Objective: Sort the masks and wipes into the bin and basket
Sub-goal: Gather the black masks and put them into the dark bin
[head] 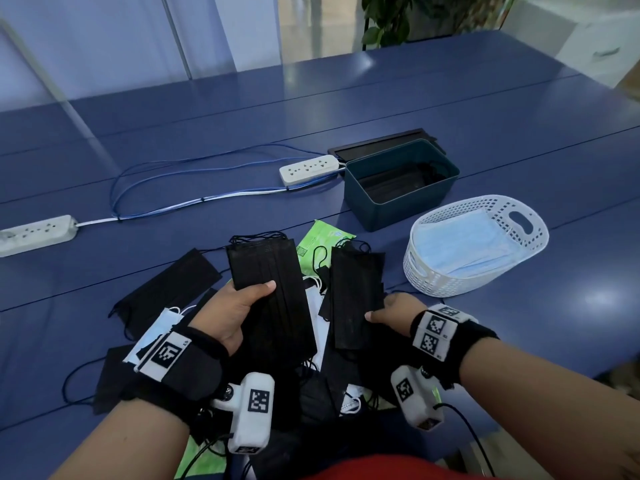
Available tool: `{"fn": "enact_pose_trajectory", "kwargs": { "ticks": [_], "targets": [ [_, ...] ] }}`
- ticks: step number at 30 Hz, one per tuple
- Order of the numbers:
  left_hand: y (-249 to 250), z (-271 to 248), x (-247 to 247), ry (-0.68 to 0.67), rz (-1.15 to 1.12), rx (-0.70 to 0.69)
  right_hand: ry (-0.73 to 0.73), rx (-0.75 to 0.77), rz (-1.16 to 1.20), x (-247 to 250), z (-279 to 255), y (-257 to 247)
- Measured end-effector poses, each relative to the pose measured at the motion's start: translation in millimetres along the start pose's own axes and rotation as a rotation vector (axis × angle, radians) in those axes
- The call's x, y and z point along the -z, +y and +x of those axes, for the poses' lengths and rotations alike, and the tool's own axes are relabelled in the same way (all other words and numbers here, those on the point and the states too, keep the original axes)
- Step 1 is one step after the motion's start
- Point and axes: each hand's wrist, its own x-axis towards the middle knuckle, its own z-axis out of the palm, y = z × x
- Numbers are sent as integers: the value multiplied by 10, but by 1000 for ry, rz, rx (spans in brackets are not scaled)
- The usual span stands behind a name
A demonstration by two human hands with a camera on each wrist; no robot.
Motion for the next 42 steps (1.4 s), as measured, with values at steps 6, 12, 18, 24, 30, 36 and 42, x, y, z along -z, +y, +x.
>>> {"fn": "enact_pose_trajectory", "kwargs": {
  "ticks": [6, 12, 18, 24, 30, 36, 42],
  "targets": [
    [17, 47, 92, 38, -31, -7, 101, 125, 644, 236, -295, 152],
    [-31, 138, -31, 23, -27, 12, 121, 149, 552, 262, -486, 440],
    [-93, 152, -148, 1, 0, 30, 250, -62, 267, 134, -331, 631],
    [-102, 121, -56, 3, 7, 32, 92, -117, 219, 188, -320, 655],
    [-127, 54, -73, -17, 5, 50, 149, -38, 333, 187, -246, 480],
    [-15, -62, -43, -117, -137, 19, 184, 257, 479, 419, -430, 114],
    [164, -173, -239, -300, -232, -68, 111, 412, 624, 526, -561, -148]
  ]
}}
